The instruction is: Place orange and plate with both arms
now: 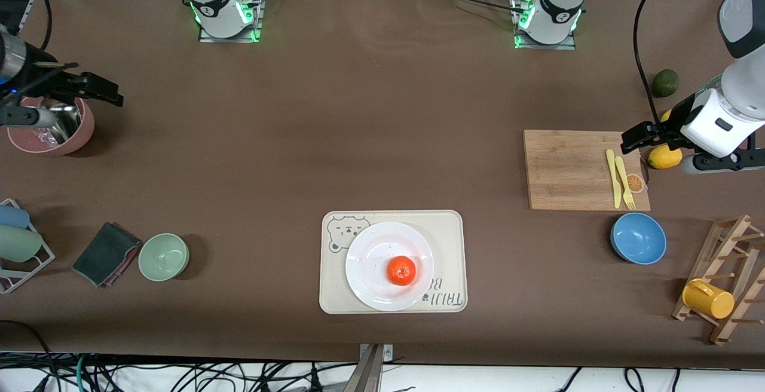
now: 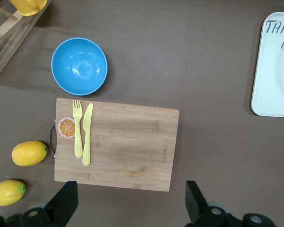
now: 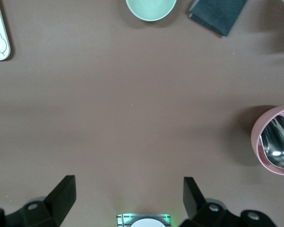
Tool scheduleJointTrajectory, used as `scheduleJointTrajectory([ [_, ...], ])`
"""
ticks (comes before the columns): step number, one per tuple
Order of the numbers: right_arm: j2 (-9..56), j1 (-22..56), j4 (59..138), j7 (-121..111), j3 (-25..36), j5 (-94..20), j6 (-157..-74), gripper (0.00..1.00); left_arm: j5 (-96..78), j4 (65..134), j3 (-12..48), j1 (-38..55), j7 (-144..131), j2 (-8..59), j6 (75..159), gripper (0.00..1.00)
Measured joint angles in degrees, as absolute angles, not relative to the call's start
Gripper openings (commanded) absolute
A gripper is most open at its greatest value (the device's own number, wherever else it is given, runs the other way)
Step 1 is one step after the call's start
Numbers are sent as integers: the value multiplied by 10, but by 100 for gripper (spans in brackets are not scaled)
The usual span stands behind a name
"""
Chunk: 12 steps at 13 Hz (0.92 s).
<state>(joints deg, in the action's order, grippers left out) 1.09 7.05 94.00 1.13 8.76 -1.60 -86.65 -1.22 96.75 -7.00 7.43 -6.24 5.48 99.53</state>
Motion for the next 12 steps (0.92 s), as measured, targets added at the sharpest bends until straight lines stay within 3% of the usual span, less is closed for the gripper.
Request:
scheduleJointTrajectory([
  [12, 33, 59, 939, 11, 81, -16, -868, 100, -12, 967, -70, 74, -62, 55, 995, 100],
])
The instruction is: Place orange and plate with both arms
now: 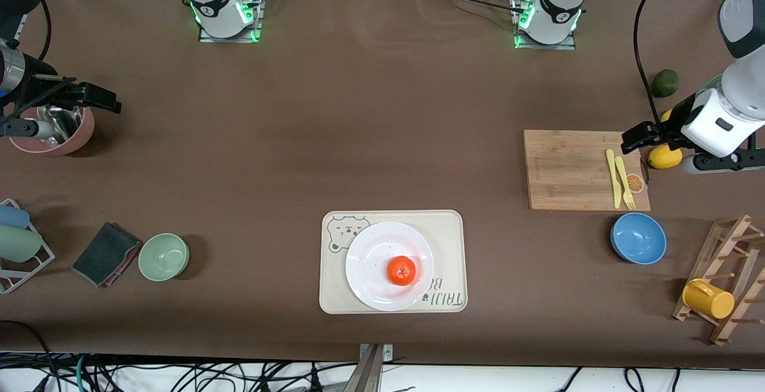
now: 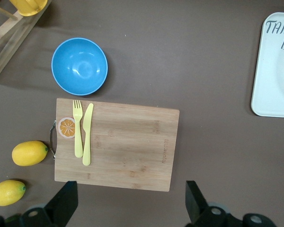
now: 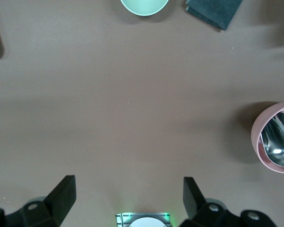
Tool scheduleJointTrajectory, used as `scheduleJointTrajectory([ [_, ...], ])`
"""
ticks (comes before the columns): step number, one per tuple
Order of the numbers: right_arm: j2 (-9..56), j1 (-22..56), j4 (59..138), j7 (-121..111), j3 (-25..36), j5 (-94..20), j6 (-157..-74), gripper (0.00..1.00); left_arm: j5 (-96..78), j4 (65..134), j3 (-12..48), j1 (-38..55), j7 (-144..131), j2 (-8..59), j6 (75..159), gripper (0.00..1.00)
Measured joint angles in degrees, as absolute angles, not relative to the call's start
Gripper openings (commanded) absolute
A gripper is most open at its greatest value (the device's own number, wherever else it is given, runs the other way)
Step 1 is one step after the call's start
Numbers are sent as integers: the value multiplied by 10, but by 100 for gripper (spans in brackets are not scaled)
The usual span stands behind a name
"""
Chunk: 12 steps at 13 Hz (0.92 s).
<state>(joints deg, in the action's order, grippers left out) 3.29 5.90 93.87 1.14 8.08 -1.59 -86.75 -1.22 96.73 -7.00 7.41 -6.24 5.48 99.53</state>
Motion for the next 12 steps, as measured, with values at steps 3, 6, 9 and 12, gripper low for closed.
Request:
scheduleJointTrajectory([
  [3, 33, 59, 938, 12, 81, -16, -868, 100, -12, 967, -70, 74, -62, 55, 995, 100],
  [6, 33, 59, 936, 13, 80, -14, -868, 100, -12, 967, -70, 74, -62, 55, 995, 100],
  [9, 33, 59, 936, 13, 79, 4, -871, 100, -12, 967, -67, 74, -62, 55, 995, 100],
  [12, 33, 60, 936, 14, 75, 10, -873, 100, -12, 967, -66, 75, -62, 56, 995, 100],
])
